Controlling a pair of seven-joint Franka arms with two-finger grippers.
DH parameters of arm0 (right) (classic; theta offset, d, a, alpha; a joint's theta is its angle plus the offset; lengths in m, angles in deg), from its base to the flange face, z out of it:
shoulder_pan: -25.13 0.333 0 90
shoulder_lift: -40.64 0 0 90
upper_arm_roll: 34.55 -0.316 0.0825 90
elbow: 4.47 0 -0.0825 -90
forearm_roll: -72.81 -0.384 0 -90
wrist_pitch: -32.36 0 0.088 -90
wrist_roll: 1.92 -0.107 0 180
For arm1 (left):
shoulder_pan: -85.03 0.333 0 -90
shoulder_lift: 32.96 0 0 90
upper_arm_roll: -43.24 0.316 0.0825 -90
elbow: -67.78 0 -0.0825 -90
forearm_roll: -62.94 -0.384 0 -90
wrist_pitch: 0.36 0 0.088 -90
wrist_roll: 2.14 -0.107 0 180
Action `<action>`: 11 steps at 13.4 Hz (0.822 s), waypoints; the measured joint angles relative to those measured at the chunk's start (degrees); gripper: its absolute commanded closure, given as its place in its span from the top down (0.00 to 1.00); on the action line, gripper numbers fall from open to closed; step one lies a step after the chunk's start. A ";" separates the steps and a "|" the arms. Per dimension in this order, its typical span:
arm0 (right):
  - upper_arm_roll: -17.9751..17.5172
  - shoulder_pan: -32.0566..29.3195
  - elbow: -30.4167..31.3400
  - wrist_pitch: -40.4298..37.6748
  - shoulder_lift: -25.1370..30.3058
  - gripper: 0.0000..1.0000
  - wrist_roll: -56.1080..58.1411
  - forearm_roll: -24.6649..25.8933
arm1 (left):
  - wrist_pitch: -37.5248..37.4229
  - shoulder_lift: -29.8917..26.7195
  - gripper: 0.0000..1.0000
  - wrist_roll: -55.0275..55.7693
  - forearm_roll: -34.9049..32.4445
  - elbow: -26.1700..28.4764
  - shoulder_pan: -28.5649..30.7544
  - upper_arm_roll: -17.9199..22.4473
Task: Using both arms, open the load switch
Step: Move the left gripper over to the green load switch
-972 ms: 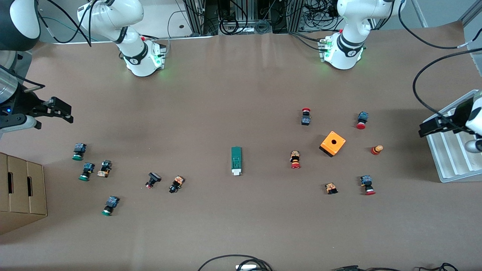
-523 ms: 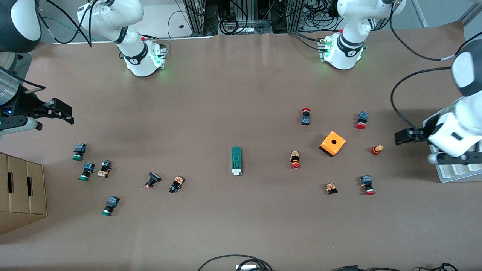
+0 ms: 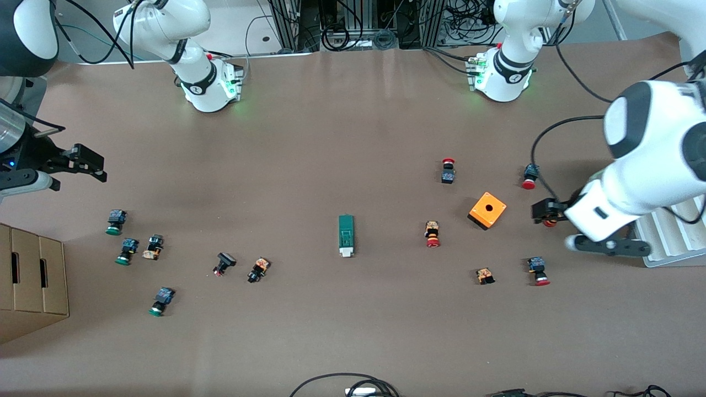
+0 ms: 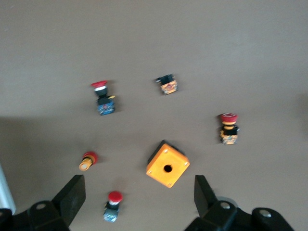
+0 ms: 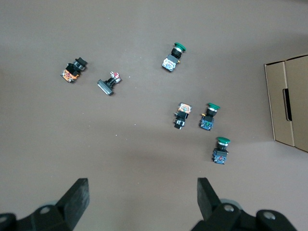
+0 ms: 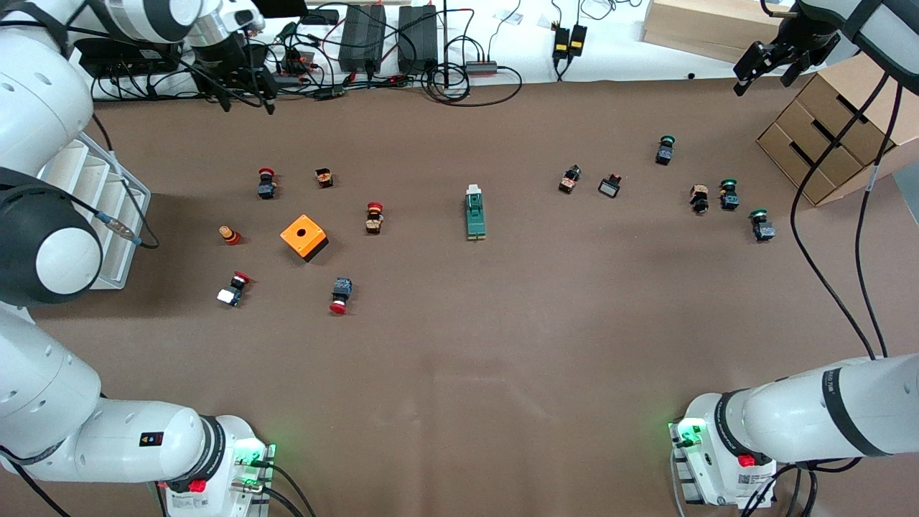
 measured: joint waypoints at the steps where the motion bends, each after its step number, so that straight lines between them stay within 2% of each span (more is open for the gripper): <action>1: 0.01 0.00 0.00 0.00 0.00 1.00 0.00 0.00 | 1.18 0.68 1.00 1.74 -0.01 0.00 -0.06 -1.70; 4: 0.06 -0.02 -0.01 0.00 0.00 1.00 0.00 0.00 | 4.17 1.93 1.00 8.51 -0.10 0.01 -0.86 -6.10; 6: 0.17 -0.02 -0.01 0.00 0.00 1.00 0.00 0.00 | 6.11 2.21 1.00 15.51 -0.50 0.01 -4.58 -6.77; 11: 0.30 -0.03 -0.02 0.00 0.00 1.00 0.00 -0.35 | 7.62 1.65 1.00 32.35 -11.80 0.00 -15.34 -7.29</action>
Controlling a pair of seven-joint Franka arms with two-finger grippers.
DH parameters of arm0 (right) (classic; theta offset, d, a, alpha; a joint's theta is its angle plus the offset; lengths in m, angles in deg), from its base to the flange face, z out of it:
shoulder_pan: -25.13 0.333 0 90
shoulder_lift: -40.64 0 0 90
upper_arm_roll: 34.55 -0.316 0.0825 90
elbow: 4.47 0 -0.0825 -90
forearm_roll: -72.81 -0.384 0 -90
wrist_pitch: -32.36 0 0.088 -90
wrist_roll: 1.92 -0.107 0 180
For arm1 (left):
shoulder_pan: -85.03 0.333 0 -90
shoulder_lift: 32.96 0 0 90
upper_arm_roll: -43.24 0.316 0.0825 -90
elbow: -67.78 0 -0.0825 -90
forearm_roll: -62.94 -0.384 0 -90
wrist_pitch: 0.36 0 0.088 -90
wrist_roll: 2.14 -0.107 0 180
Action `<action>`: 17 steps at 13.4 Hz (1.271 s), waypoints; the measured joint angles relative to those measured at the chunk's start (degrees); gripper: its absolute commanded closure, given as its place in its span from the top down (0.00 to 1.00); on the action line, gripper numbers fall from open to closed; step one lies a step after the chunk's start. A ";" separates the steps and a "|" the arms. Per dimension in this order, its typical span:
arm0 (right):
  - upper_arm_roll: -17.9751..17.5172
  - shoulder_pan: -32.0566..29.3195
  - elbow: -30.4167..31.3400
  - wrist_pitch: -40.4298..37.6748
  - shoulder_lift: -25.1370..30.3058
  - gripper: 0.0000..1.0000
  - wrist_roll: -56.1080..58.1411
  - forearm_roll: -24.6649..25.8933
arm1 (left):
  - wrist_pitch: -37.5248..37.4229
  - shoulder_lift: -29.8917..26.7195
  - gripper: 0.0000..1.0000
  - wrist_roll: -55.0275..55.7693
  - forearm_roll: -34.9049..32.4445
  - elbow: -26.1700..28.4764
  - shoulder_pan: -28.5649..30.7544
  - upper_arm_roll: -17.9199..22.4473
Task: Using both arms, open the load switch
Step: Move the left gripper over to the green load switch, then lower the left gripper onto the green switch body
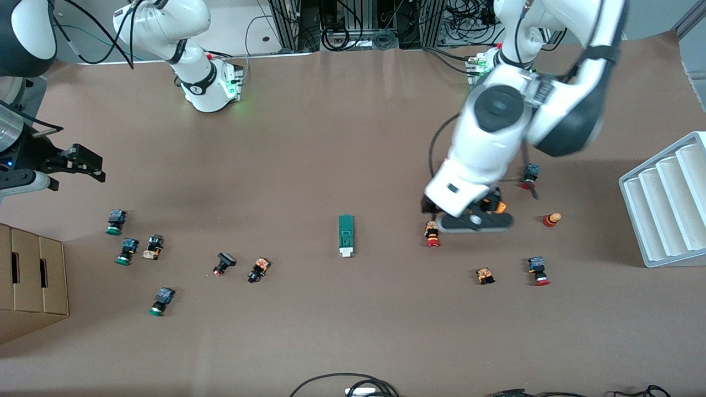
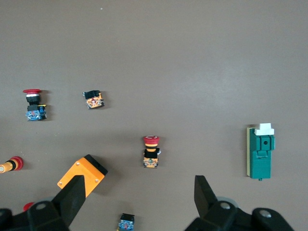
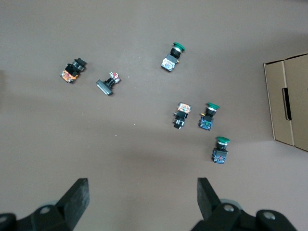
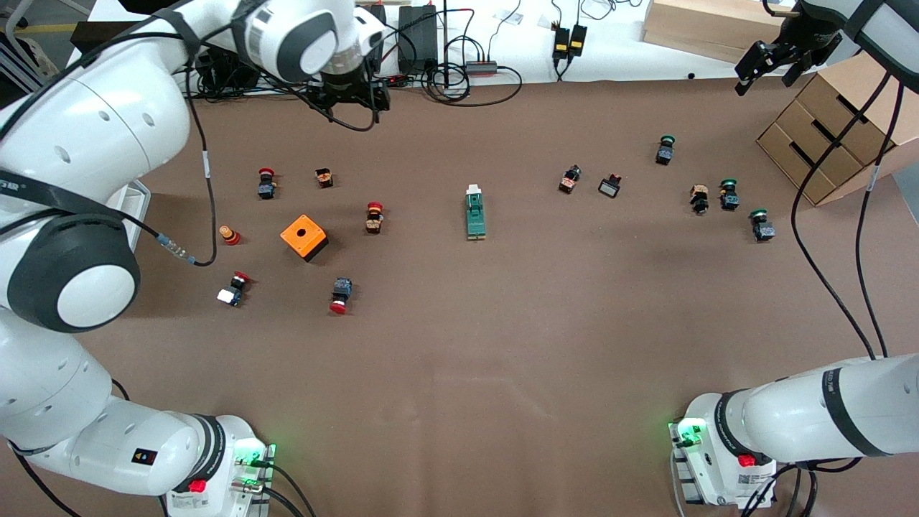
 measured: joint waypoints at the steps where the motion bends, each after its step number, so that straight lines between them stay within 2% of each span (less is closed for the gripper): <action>1: 0.05 -0.01 -0.01 0.00 0.00 1.00 0.00 -0.23 | 1.19 0.04 1.00 2.79 -1.18 0.27 -2.12 -0.03; 5: 0.14 -0.03 -0.02 0.00 0.00 1.00 0.00 -0.36 | 11.14 0.05 1.00 15.68 -2.23 4.93 -7.62 -0.58; 7: 0.13 -0.03 -0.02 0.00 0.01 1.00 0.00 -0.37 | 13.36 -0.29 1.00 22.77 -6.80 6.09 -8.78 -2.66; 10: 0.06 0.00 -0.03 0.00 0.01 1.00 0.00 -0.40 | 18.95 -1.46 1.00 34.21 -12.55 8.49 -11.04 -3.48; 17: -0.03 0.06 -0.03 0.00 0.00 1.00 0.00 -0.41 | 21.35 0.05 1.00 61.46 -36.76 12.91 -18.17 -3.60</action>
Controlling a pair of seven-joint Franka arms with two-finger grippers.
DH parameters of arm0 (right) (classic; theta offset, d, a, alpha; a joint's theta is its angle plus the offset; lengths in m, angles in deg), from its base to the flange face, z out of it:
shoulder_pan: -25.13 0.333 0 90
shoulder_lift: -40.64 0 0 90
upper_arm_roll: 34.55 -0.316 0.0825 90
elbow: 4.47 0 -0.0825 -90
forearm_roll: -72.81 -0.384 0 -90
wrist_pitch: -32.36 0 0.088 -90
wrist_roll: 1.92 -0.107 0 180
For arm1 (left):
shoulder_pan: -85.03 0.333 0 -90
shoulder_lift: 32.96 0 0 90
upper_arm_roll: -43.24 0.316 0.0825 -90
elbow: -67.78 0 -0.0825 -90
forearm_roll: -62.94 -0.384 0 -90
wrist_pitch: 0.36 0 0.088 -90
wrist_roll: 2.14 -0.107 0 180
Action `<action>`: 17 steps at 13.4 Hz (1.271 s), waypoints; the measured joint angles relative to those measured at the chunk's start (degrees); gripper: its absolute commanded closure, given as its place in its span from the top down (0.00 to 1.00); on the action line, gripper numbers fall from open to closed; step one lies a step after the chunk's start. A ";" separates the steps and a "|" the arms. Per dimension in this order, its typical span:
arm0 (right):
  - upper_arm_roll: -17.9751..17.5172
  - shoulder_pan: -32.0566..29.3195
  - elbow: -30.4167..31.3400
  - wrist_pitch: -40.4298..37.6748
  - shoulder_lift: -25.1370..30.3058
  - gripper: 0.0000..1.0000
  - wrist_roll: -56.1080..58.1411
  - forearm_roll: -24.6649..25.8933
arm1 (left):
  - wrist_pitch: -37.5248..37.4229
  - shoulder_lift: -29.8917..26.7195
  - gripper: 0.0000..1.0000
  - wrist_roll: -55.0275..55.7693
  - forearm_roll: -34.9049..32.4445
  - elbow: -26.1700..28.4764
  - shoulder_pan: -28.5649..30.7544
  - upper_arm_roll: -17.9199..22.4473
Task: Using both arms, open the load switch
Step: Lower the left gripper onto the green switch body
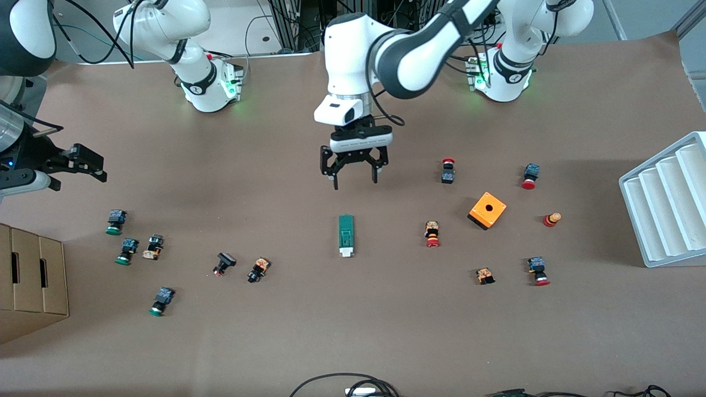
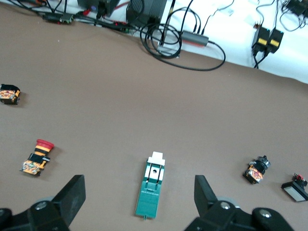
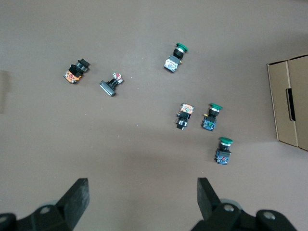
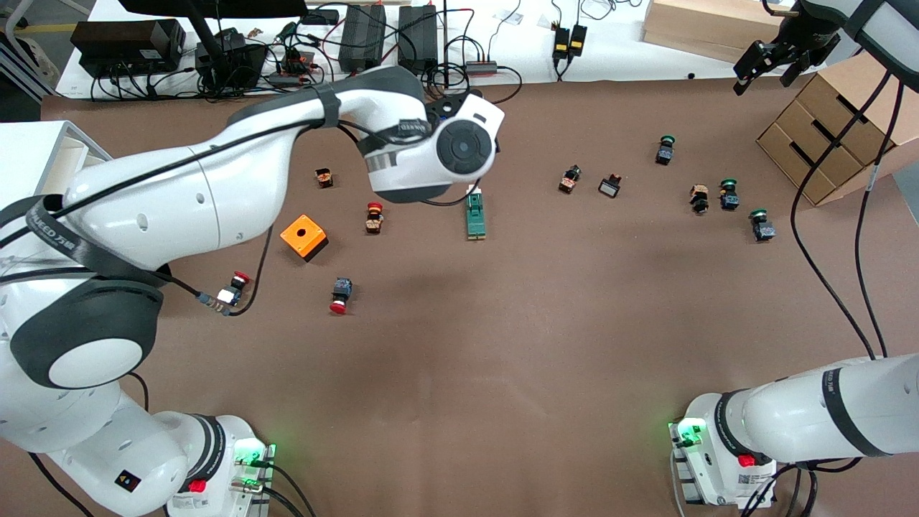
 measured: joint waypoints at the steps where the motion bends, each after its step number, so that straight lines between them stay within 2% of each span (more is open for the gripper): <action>1: 0.00 0.00 0.00 0.00 0.00 1.00 0.00 0.00 | 0.00 0.87 1.00 2.42 -3.01 0.24 -0.68 0.00; 3: 0.00 0.00 0.00 0.00 0.00 1.00 0.00 0.00 | 0.02 3.57 1.00 8.81 -9.79 0.55 -2.21 0.06; 6: 0.00 0.00 0.00 0.00 -0.01 1.00 0.00 0.00 | -0.28 9.37 1.00 21.17 -24.03 0.78 -4.70 0.14; 8: 0.00 0.00 0.00 0.00 -0.02 1.00 0.00 0.00 | -2.68 12.98 1.00 24.68 -31.05 0.82 -6.07 0.16; 12: 0.06 -0.02 0.00 -0.01 -0.08 1.00 0.00 0.00 | -9.02 16.19 1.00 25.64 -34.86 0.68 -8.68 0.11; 17: 0.06 -0.02 0.04 -0.03 -0.29 1.00 0.00 0.00 | -13.78 19.69 1.00 33.71 -41.80 0.27 -10.34 -0.50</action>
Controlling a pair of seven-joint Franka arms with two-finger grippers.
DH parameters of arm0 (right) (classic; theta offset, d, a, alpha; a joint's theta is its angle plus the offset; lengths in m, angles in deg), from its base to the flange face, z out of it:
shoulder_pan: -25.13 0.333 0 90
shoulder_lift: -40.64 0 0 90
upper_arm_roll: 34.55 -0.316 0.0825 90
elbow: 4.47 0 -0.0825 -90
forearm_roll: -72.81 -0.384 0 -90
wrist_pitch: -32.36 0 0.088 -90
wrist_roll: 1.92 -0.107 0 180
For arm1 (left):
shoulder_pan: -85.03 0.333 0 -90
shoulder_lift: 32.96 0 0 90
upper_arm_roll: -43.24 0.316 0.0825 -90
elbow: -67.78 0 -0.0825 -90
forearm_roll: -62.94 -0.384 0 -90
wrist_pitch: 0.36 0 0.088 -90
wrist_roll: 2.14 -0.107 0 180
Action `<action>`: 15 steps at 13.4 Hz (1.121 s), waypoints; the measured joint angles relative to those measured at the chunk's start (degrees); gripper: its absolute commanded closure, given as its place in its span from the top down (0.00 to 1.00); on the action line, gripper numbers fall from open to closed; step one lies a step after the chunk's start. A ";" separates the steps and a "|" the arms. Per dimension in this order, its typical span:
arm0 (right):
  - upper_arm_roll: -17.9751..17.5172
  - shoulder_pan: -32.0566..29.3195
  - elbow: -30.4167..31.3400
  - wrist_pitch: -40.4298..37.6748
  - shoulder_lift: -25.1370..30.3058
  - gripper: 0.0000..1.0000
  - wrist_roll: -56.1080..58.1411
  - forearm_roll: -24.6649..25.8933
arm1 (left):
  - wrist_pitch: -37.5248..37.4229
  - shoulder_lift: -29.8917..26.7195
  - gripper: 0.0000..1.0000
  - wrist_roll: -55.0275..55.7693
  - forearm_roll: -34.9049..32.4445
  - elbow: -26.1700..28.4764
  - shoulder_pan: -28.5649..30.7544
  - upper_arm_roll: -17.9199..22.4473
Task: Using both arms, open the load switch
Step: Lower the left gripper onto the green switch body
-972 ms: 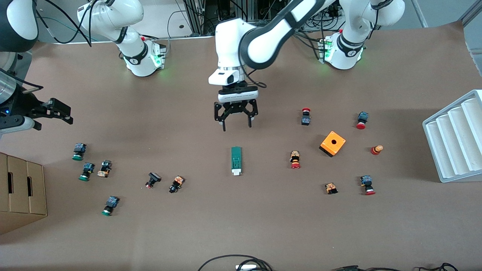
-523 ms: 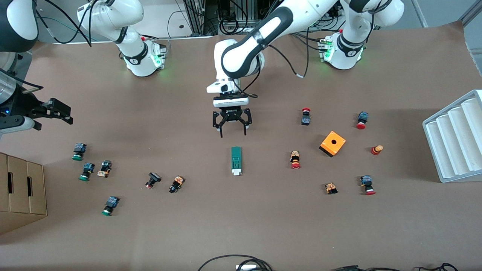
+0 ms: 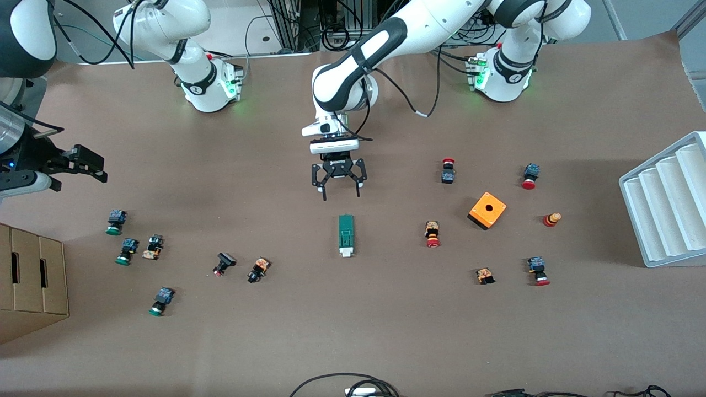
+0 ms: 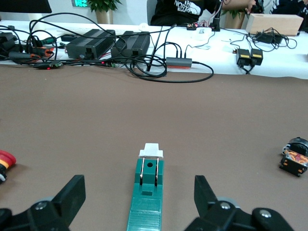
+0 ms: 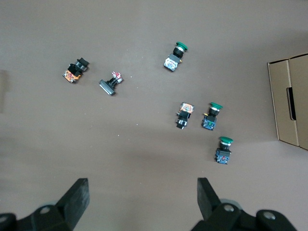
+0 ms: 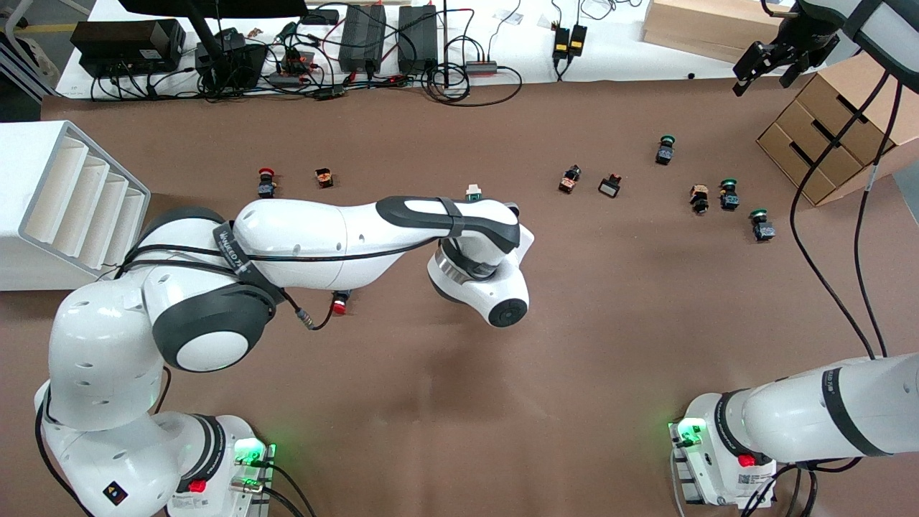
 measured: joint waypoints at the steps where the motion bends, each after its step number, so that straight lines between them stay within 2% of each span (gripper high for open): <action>1: 0.00 0.00 0.00 0.00 -0.06 1.00 0.00 0.00 | -1.23 0.63 1.00 1.89 -1.10 -0.01 -0.03 -0.34; 7: 0.00 -0.01 0.00 0.00 -0.26 1.00 0.00 0.00 | -6.89 8.42 1.00 11.67 -12.41 -0.19 -0.04 -0.54; 11: 0.00 -0.01 0.00 0.00 -0.61 1.00 0.00 0.00 | -7.34 12.23 1.00 11.98 -13.68 -1.49 -0.57 -0.59; 15: 0.00 -0.01 0.00 0.00 -0.76 1.00 0.00 0.00 | -9.55 13.52 1.00 12.22 -15.64 -4.56 -1.35 -0.60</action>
